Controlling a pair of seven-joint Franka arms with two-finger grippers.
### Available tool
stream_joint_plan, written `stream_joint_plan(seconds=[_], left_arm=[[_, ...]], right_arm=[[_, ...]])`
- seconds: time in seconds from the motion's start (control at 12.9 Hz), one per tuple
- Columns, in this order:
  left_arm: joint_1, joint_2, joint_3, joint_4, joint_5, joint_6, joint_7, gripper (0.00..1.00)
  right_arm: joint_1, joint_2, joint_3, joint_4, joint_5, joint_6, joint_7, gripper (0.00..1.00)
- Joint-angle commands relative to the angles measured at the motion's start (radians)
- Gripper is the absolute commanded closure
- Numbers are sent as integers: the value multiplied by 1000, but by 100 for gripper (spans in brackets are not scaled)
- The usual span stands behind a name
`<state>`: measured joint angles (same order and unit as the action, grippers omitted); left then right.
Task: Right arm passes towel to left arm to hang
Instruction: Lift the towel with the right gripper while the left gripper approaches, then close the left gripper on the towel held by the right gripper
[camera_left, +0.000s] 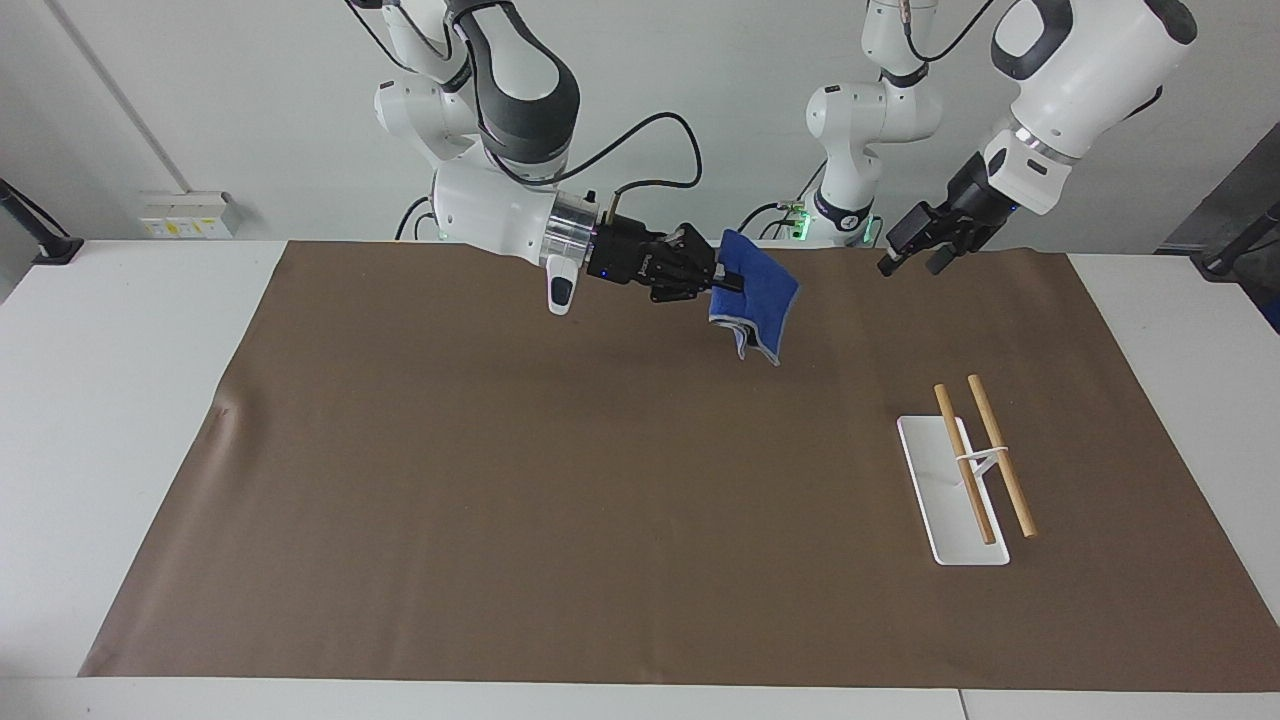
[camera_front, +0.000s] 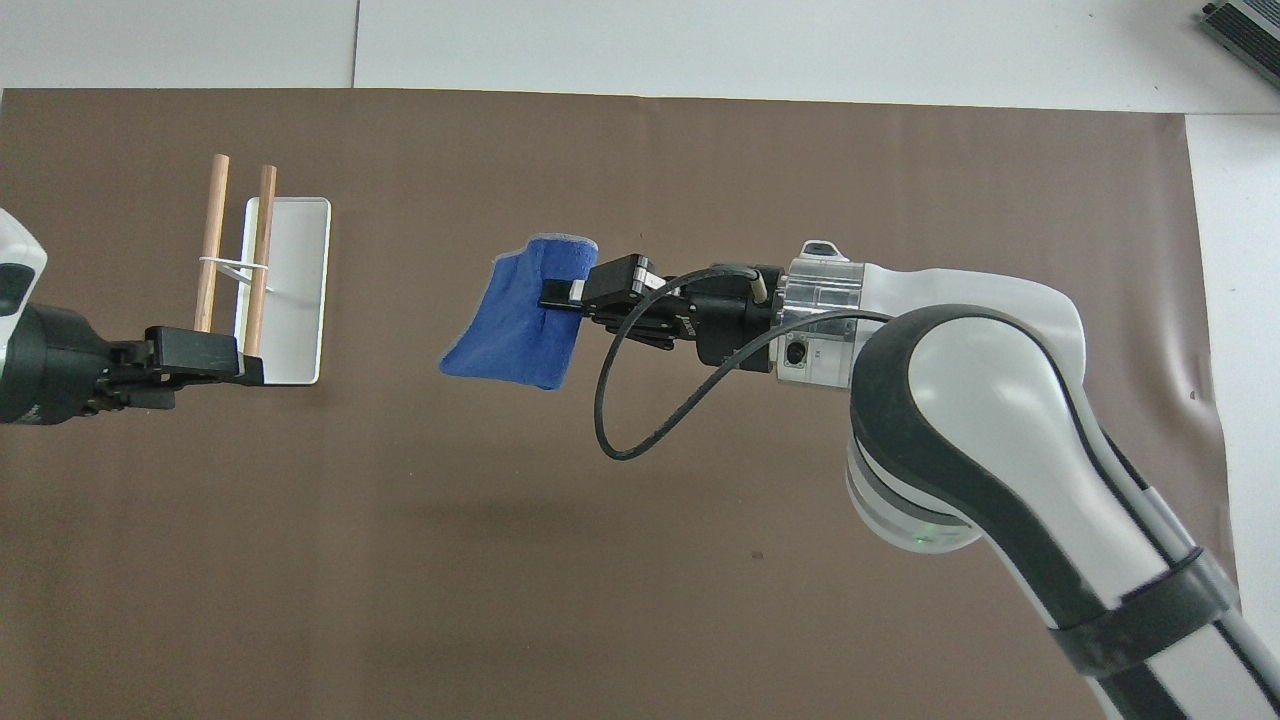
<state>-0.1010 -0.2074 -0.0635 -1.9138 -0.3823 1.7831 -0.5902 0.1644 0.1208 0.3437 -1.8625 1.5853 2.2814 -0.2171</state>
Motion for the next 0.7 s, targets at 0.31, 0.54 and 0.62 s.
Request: stream_joint_plan(seconds=[0.31,0.54,0.62], left_arm=[[-162,-63,11,-113,-98,197,-719,0],[-233,-66,13,-160,-98,346,-940,0],[-244,-72,13,-178,-98,380,-968,0]], right_arm=[[9,-1,6,-24,58,-6,-67,100],[9,0,4,-24,58,-8,-68,100],[7,0,4,-24,58,-10,-71,100]])
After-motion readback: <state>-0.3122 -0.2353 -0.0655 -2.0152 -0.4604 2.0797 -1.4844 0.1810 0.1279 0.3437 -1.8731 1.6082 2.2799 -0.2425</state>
